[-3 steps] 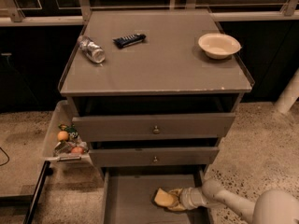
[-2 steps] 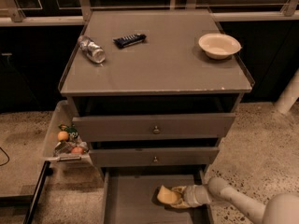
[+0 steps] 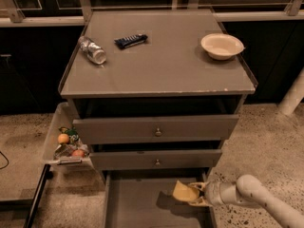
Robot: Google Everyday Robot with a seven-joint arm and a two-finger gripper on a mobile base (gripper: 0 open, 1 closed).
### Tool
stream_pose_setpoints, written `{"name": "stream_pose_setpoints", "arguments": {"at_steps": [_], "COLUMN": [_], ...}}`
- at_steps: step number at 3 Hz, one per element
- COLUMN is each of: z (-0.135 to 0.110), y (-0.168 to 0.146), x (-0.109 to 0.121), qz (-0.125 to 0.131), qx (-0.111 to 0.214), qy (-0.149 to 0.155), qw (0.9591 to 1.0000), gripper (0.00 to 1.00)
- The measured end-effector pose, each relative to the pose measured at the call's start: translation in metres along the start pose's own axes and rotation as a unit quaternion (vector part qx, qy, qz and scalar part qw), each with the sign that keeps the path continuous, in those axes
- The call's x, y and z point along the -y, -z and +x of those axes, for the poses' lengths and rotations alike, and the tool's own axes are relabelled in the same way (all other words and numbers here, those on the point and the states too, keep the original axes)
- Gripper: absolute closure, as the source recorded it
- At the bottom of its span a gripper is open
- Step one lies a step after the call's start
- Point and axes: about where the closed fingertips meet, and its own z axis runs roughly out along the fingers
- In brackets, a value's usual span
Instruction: Pick sponge from bottom drawer and place on counter
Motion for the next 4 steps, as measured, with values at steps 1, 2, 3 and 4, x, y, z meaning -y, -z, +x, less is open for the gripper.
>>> {"name": "stream_pose_setpoints", "arguments": {"at_steps": [1, 2, 3, 4], "z": [-0.045, -0.051, -0.053, -0.087], "y": [0.056, 0.064, 0.063, 0.080], "x": [0.005, 0.005, -0.002, -0.004], "qz": [0.035, 0.035, 0.025, 0.008], "qx": [-0.018, -0.022, -0.021, -0.020], "qy": [0.034, 0.041, 0.044, 0.088], "qw": [0.9986, 0.9983, 0.9985, 0.9959], "gripper": [1.00, 1.00, 1.00, 1.00]}}
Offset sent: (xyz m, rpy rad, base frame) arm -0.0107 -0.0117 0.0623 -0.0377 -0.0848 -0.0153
